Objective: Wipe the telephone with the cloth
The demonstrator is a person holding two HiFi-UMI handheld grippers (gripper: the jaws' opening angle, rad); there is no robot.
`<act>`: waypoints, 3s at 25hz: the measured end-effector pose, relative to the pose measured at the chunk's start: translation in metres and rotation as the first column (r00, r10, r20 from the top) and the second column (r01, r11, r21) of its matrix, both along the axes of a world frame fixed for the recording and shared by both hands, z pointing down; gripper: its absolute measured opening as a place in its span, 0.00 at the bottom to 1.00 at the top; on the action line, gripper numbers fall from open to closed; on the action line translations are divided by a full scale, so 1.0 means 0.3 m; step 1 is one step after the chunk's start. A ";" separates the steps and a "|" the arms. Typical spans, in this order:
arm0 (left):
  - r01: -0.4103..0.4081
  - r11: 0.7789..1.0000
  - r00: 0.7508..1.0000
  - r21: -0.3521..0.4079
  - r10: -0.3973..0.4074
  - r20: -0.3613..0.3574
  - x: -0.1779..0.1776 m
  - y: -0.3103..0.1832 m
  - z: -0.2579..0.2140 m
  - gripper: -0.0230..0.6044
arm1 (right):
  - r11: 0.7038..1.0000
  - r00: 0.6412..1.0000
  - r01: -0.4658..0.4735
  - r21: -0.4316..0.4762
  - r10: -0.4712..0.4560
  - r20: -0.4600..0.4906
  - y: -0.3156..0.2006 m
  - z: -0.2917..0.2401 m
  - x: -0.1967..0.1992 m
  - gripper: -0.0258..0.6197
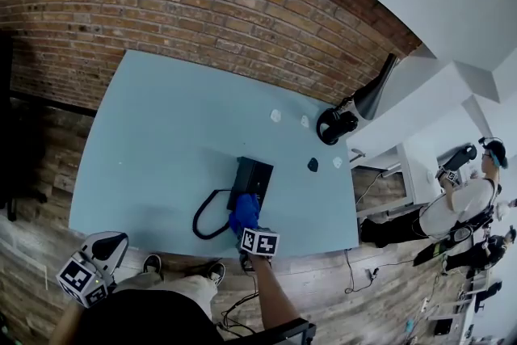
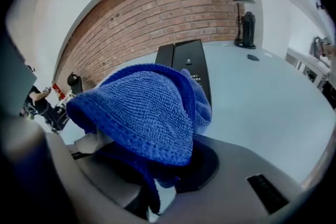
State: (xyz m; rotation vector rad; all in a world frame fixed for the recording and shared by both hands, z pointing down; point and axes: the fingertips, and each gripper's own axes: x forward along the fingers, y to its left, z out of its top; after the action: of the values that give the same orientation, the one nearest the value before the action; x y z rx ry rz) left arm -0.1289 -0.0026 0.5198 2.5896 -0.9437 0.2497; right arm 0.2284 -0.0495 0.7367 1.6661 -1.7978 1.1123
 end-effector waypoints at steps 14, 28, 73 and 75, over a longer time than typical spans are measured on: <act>0.007 1.000 0.999 -0.005 -0.007 0.044 0.072 -0.024 0.011 0.06 | 0.836 0.997 -0.071 0.545 0.045 0.061 -0.583 -0.794 0.324 0.18; -0.021 1.000 0.999 0.007 0.021 0.024 0.179 -0.083 -0.013 0.06 | 0.898 0.971 0.032 0.438 0.075 -0.225 -0.493 -0.296 0.233 0.18; -0.079 0.997 0.996 0.007 0.079 0.049 0.089 -0.023 0.005 0.06 | 0.922 0.985 0.030 0.387 0.038 -0.167 -0.310 -0.192 0.133 0.19; -0.080 0.997 0.995 -0.002 0.080 0.061 0.080 -0.017 0.016 0.06 | 0.925 0.986 0.023 0.380 0.042 -0.161 -0.295 -0.186 0.127 0.19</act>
State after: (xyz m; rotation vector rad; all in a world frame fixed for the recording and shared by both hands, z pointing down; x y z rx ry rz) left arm -0.1048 -0.0076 0.5246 2.6373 -0.8614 0.3516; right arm 0.2664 -0.1381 0.6809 1.9208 -1.9877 0.6252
